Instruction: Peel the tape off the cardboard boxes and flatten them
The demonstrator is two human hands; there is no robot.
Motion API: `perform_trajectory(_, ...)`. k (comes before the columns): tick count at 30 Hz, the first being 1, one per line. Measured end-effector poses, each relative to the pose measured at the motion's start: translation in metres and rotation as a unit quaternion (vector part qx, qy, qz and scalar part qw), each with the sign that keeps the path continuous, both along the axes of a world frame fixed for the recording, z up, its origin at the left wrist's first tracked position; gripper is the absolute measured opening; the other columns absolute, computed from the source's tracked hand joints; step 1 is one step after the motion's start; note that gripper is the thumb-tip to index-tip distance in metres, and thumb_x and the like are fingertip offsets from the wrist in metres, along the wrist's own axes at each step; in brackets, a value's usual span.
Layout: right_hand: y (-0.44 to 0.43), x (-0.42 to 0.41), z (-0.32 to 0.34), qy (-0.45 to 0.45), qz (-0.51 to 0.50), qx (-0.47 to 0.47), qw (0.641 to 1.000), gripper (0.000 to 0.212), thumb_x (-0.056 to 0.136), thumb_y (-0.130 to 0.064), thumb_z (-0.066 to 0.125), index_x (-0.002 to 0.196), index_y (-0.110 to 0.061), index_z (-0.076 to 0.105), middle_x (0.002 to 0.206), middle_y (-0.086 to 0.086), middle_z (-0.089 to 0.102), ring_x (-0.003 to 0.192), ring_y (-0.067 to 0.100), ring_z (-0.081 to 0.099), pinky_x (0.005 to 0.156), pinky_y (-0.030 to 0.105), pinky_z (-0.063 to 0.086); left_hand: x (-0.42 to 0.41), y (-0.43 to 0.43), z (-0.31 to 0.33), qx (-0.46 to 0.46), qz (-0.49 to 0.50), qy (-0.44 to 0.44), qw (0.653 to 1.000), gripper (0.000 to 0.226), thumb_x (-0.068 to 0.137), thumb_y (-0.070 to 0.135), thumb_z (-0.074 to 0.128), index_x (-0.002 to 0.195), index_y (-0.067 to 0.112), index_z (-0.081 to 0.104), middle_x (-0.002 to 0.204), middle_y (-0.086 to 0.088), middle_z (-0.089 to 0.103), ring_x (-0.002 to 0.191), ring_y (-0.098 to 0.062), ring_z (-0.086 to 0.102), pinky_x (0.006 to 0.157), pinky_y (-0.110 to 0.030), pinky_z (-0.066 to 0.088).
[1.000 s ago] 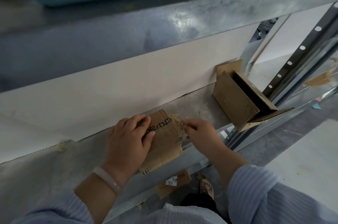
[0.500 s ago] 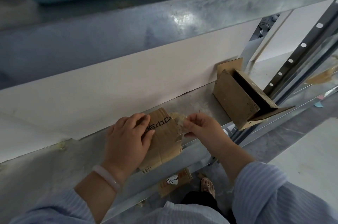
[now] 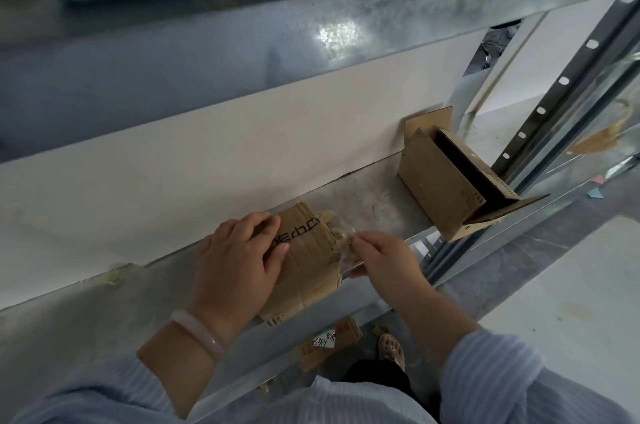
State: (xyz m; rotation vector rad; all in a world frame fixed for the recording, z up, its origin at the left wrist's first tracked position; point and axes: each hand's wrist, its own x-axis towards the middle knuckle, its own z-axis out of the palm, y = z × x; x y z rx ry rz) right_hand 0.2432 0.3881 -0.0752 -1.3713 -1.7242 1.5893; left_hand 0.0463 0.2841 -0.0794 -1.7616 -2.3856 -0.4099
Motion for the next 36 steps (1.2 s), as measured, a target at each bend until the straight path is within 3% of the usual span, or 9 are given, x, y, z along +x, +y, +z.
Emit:
perform_trajectory(5,0.000,0.003,-0.005,0.001,0.040,0.006,0.999,0.015,0.096,-0.026,0.059,0.091,-0.034,0.071,0.101,-0.013,0.067,0.089,0.008,0.066,0.080,0.024,0.057,0.001,0.000,-0.001,0.005,0.003,-0.006,1.000,0.054,0.090,0.052,0.035,0.124,0.022,0.065,0.122,0.009,0.059,0.105,-0.022,0.056,0.082,-0.040,0.048)
perform_trajectory(11,0.006,0.007,0.002,0.143,-0.067,-0.163,0.974,0.024,0.082,-0.005,0.073,0.105,-0.004,0.067,0.096,0.015,0.073,0.081,0.025,0.072,0.070,0.032,0.061,0.001,0.000,-0.001,0.007,0.003,0.002,1.000,0.053,0.090,0.052,0.036,0.123,0.022,0.066,0.121,0.009,0.060,0.104,-0.021,0.057,0.080,-0.038,0.047)
perform_trajectory(16,0.016,0.006,0.010,0.006,-0.007,-0.127,0.992,0.009,0.092,-0.007,0.062,0.098,-0.005,0.069,0.075,0.013,0.061,0.059,0.019,0.064,0.062,0.029,0.061,0.000,-0.001,-0.001,0.011,0.001,0.004,1.000,0.053,0.090,0.052,0.036,0.123,0.021,0.066,0.121,0.008,0.060,0.103,-0.022,0.058,0.079,-0.038,0.048)
perform_trajectory(21,0.019,0.008,0.009,0.041,0.006,-0.210,0.977,0.012,0.093,-0.009,0.063,0.102,-0.002,0.065,0.062,0.009,0.052,0.050,0.013,0.052,0.056,0.030,0.059,-0.001,0.000,-0.003,0.012,0.001,0.004,1.000,0.052,0.090,0.051,0.037,0.122,0.022,0.066,0.121,0.009,0.060,0.103,-0.022,0.057,0.080,-0.039,0.048)
perform_trajectory(25,0.018,0.007,0.005,0.042,-0.055,-0.143,0.987,0.012,0.087,-0.009,0.071,0.096,-0.002,0.066,0.063,0.008,0.064,0.053,0.016,0.063,0.055,0.024,0.057,0.000,0.000,-0.003,0.019,0.000,0.002,1.000,0.052,0.090,0.051,0.038,0.122,0.022,0.066,0.121,0.009,0.060,0.104,-0.022,0.057,0.081,-0.040,0.048)
perform_trajectory(29,0.012,0.002,-0.004,-0.042,-0.008,-0.039,0.998,0.012,0.096,-0.013,0.058,0.099,-0.011,0.070,0.073,0.002,0.074,0.072,0.013,0.073,0.075,0.026,0.060,0.000,-0.001,-0.002,0.016,-0.002,0.002,1.000,0.052,0.091,0.051,0.037,0.123,0.021,0.065,0.121,0.008,0.060,0.104,-0.021,0.057,0.080,-0.039,0.048)
perform_trajectory(31,0.009,0.003,-0.005,-0.013,-0.005,-0.053,0.998,0.021,0.098,-0.008,0.051,0.106,-0.010,0.070,0.084,0.003,0.074,0.081,0.013,0.072,0.083,0.028,0.058,-0.001,-0.001,-0.003,0.018,-0.002,0.000,1.000,0.052,0.091,0.050,0.037,0.123,0.021,0.065,0.122,0.008,0.060,0.104,-0.021,0.057,0.081,-0.040,0.048)
perform_trajectory(33,0.007,0.005,-0.004,0.010,0.021,-0.051,0.998,0.020,0.097,-0.016,0.056,0.112,-0.014,0.069,0.094,0.001,0.071,0.087,0.010,0.069,0.080,0.021,0.057,-0.001,-0.001,-0.004,0.024,-0.004,-0.003,1.000,0.051,0.092,0.050,0.037,0.123,0.021,0.065,0.122,0.008,0.061,0.104,-0.021,0.058,0.081,-0.040,0.048)
perform_trajectory(36,0.004,0.003,-0.005,-0.089,0.063,0.048,0.993,0.020,0.084,-0.036,0.073,0.101,-0.027,0.067,0.093,-0.010,0.068,0.083,-0.002,0.063,0.062,0.005,0.046,0.000,-0.001,-0.004,0.031,-0.008,-0.004,0.999,0.050,0.092,0.049,0.038,0.123,0.021,0.065,0.123,0.008,0.061,0.105,-0.020,0.057,0.082,-0.040,0.048)
